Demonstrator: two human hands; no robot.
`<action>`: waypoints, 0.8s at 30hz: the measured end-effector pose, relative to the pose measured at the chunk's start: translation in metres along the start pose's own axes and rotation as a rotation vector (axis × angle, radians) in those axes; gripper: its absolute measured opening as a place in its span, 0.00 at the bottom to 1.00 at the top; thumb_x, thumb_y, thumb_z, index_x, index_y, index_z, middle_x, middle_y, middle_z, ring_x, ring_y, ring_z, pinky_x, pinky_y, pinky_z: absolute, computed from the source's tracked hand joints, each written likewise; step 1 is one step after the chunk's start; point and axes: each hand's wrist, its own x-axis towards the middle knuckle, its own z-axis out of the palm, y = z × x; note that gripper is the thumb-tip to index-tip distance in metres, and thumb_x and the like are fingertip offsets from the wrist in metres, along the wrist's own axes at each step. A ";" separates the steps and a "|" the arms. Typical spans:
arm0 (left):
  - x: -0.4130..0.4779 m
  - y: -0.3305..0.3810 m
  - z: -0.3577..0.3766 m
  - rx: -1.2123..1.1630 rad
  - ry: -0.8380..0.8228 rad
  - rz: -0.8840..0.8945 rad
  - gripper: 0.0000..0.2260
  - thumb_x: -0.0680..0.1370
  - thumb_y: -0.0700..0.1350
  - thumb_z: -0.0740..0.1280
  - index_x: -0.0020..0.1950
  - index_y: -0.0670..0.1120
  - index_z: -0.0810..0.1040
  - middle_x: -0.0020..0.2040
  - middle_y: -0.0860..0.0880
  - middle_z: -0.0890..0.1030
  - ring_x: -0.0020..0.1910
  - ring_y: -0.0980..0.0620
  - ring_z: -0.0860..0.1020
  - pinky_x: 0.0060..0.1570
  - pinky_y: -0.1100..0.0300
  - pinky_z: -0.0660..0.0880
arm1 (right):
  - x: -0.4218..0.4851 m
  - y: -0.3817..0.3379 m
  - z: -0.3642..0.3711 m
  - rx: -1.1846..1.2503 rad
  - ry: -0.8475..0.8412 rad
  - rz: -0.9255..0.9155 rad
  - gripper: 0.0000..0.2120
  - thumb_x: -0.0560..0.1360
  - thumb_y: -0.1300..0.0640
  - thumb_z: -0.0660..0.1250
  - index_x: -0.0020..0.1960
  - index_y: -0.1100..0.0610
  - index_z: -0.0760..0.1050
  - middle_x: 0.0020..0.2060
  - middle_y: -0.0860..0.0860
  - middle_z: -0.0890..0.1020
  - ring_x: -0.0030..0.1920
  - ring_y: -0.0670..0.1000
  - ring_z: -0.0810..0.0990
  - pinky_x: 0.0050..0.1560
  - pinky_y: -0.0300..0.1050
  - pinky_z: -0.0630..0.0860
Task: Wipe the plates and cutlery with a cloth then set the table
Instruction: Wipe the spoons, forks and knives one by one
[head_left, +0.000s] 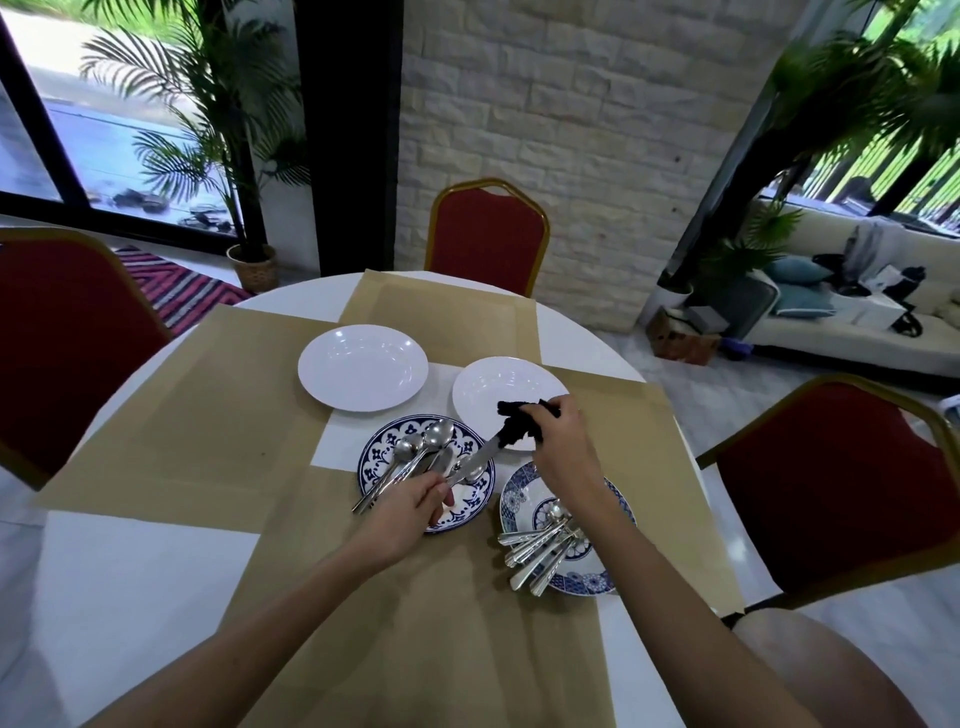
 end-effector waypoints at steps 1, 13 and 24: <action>0.001 -0.001 -0.001 0.051 -0.001 0.001 0.12 0.82 0.46 0.58 0.40 0.52 0.75 0.31 0.53 0.75 0.28 0.61 0.70 0.31 0.70 0.66 | 0.002 0.004 -0.004 0.031 -0.008 0.030 0.19 0.74 0.69 0.66 0.61 0.55 0.79 0.53 0.59 0.72 0.50 0.57 0.73 0.48 0.46 0.73; 0.026 -0.003 -0.017 0.844 0.219 0.284 0.10 0.74 0.40 0.66 0.38 0.54 0.71 0.31 0.56 0.73 0.39 0.53 0.71 0.46 0.59 0.58 | -0.007 -0.003 -0.042 0.206 -0.735 -0.004 0.07 0.68 0.46 0.76 0.41 0.43 0.78 0.38 0.46 0.81 0.36 0.42 0.77 0.37 0.37 0.71; 0.023 0.006 -0.008 0.136 0.618 -0.009 0.10 0.80 0.47 0.61 0.57 0.43 0.75 0.56 0.46 0.76 0.56 0.44 0.73 0.57 0.50 0.68 | -0.039 0.000 -0.024 0.447 -0.756 0.146 0.07 0.70 0.47 0.75 0.40 0.50 0.80 0.34 0.48 0.80 0.34 0.46 0.78 0.38 0.42 0.72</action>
